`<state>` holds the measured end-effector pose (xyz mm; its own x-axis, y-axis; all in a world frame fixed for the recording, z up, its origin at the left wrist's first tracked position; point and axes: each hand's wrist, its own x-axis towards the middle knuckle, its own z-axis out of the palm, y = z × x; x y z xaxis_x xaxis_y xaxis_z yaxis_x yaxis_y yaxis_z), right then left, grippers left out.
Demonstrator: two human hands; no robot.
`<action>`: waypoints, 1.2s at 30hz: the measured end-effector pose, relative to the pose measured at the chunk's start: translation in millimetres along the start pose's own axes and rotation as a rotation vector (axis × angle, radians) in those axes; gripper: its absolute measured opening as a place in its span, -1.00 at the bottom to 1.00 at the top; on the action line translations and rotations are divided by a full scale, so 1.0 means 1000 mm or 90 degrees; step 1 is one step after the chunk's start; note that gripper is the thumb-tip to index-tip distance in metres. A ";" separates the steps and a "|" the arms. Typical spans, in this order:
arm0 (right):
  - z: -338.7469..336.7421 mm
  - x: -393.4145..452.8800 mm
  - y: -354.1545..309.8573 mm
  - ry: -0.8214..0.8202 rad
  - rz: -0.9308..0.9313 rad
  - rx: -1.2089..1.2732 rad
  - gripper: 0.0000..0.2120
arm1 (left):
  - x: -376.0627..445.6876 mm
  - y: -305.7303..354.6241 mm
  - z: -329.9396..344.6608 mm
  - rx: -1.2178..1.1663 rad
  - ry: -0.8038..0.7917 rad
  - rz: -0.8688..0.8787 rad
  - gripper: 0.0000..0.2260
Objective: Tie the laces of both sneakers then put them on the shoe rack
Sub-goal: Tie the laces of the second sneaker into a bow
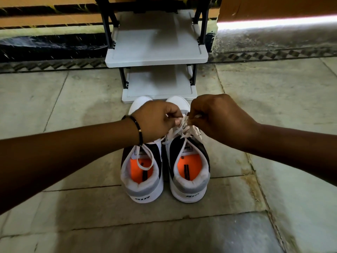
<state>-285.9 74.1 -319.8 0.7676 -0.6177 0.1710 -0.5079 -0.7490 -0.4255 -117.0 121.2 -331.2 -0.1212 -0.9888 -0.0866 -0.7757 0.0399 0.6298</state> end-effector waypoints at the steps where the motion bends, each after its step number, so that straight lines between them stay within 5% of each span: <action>1: -0.002 -0.001 0.001 0.000 0.011 0.008 -0.93 | 0.000 0.002 -0.004 -0.003 0.011 -0.003 -0.91; 9: -0.007 -0.008 -0.005 -0.049 0.017 0.007 -0.97 | -0.006 0.005 -0.002 -0.376 -0.121 -0.199 -0.83; 14: -0.007 -0.007 -0.010 -0.126 0.111 0.044 -0.92 | -0.003 -0.009 -0.005 -0.068 -0.072 -0.059 -0.66; 22: -0.007 -0.027 0.023 -0.188 0.551 0.394 -0.82 | -0.006 -0.044 -0.002 0.156 -0.037 -0.058 -0.68; 31: -0.004 -0.031 0.031 -0.189 0.618 0.464 -0.79 | -0.001 -0.047 -0.001 0.183 -0.040 -0.083 -0.75; 36: -0.003 -0.038 0.033 -0.163 0.583 0.467 -0.91 | -0.030 -0.058 -0.013 0.093 0.057 -0.050 -0.70</action>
<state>-332.8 72.5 -337.6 0.3355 -0.7215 -0.6058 -0.6259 0.3098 -0.7157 -60.4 146.8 -354.5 -0.0060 -0.9983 -0.0578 -0.8632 -0.0240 0.5043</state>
